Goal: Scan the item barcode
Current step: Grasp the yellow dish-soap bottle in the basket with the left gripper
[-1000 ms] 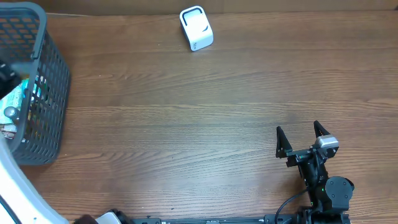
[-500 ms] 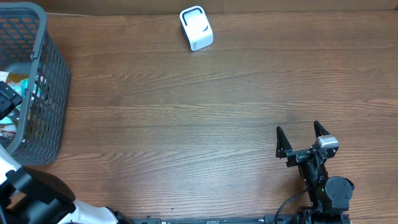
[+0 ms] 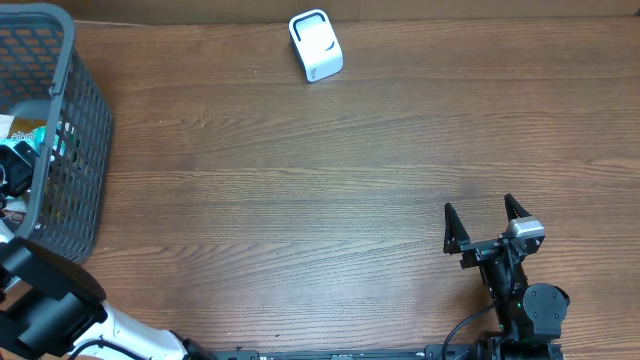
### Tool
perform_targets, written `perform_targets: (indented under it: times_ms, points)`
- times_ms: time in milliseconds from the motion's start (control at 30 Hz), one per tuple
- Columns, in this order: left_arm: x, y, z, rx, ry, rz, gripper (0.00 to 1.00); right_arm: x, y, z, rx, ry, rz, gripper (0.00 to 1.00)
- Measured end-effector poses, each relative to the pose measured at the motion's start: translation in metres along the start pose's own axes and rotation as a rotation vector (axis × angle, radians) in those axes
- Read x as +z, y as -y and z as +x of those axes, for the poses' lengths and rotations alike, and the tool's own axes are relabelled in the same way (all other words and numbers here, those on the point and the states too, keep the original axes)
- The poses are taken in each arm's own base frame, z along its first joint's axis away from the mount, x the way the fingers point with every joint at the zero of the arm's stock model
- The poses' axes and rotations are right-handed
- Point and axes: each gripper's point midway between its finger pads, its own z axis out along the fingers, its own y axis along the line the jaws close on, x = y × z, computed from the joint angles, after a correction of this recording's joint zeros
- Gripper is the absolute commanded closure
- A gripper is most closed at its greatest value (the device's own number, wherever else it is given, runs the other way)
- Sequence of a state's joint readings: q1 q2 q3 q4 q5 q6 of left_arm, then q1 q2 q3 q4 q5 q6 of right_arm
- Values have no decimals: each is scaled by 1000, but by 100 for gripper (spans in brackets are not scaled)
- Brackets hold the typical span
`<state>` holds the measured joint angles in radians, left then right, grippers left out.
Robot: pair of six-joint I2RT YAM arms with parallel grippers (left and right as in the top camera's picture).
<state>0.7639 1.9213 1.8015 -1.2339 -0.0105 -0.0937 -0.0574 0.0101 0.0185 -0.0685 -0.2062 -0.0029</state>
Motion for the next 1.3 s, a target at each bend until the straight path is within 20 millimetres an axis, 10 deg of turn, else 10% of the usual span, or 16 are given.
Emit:
perform_targets:
  times_ms: [267,567,1300]
  points:
    - [26,4,4,0,-65,20,4,0,0,0,0,1,0,0]
    - [37,10,1,21,-75,51,35,0,0,0,0,0,0,0]
    - [36,12,7,20,-101,63,32,0,0,0,0,0,0,0]
